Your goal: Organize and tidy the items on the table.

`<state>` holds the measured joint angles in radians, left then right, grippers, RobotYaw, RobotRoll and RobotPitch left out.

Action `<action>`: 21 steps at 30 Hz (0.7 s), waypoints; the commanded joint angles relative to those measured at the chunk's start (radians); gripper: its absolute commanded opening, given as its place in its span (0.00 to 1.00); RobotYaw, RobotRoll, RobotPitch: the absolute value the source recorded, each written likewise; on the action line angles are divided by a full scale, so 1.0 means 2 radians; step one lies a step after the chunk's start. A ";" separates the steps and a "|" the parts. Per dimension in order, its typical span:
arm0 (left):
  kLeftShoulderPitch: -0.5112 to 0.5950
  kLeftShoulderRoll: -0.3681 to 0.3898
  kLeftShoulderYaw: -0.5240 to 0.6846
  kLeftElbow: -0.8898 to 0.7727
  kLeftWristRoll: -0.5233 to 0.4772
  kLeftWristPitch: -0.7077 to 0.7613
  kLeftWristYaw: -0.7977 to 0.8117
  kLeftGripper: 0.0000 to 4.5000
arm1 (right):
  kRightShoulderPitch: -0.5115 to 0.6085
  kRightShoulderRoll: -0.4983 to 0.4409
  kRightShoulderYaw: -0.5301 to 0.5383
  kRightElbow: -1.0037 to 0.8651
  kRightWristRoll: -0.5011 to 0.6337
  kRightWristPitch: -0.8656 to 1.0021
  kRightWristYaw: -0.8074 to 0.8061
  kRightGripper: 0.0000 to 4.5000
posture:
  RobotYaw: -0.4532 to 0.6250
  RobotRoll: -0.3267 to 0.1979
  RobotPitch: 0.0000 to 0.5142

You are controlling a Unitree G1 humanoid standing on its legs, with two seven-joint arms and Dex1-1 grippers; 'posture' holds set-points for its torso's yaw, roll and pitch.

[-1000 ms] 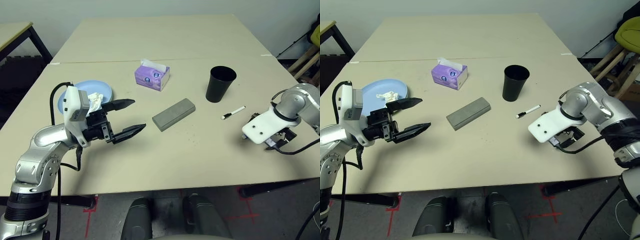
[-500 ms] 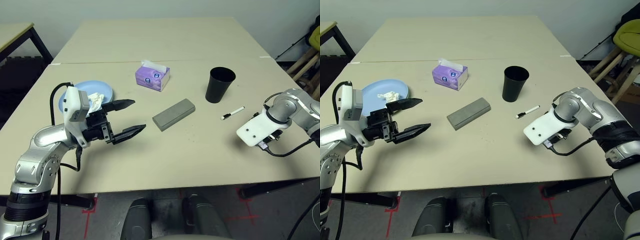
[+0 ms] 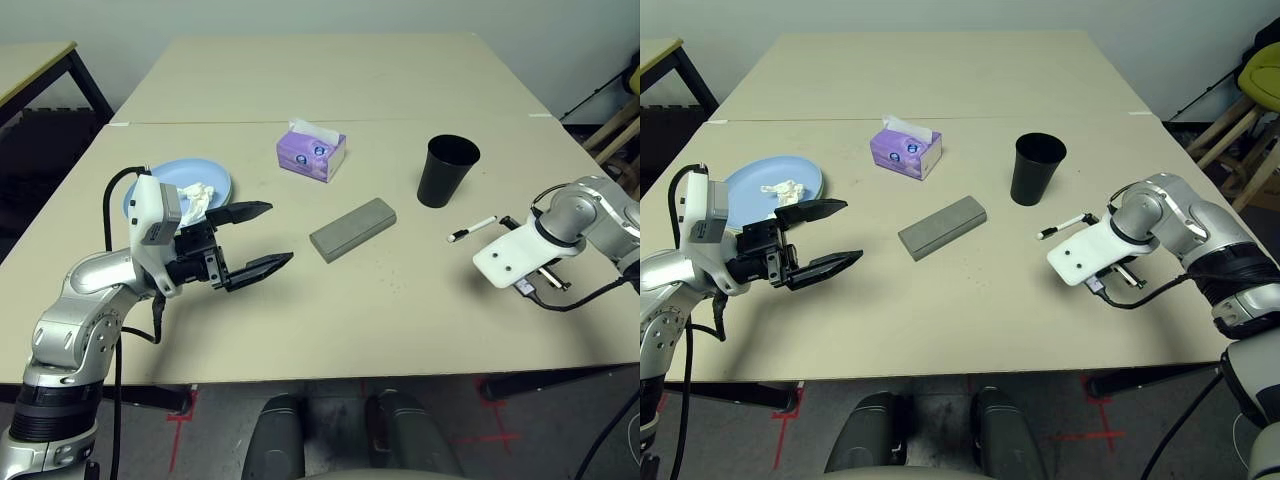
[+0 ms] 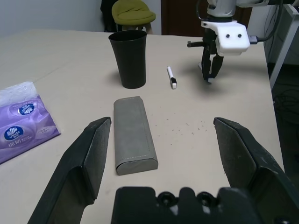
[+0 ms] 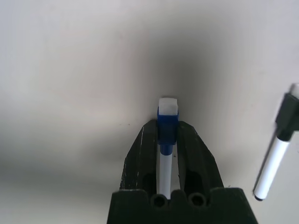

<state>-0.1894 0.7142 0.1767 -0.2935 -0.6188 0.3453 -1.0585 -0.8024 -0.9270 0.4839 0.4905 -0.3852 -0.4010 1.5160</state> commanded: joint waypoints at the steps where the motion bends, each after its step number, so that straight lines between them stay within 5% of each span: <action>1: -0.002 0.006 -0.005 0.006 0.006 -0.001 -0.004 1.00 | -0.010 -0.006 -0.030 -0.030 0.040 0.043 0.025 0.09 | 0.46 0.62 0.23; 11: -0.006 0.005 -0.008 0.010 0.008 -0.002 -0.005 1.00 | -0.035 0.000 -0.095 -0.135 0.197 0.290 0.049 0.09 | 0.46 0.62 0.23; 17: -0.012 0.004 -0.012 0.013 0.009 -0.001 -0.005 1.00 | -0.062 0.051 -0.166 -0.172 0.290 0.439 0.006 0.09 | 0.45 0.62 0.24; 21: -0.013 0.003 -0.013 0.015 0.010 -0.002 -0.006 1.00 | -0.080 0.096 -0.212 -0.163 0.323 0.459 -0.062 0.09 | 0.45 0.62 0.23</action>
<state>-0.2151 0.7146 0.1672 -0.2624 -0.6087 0.3453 -1.0608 -0.9396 -0.7499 0.1018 0.1605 0.2275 0.5034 1.4482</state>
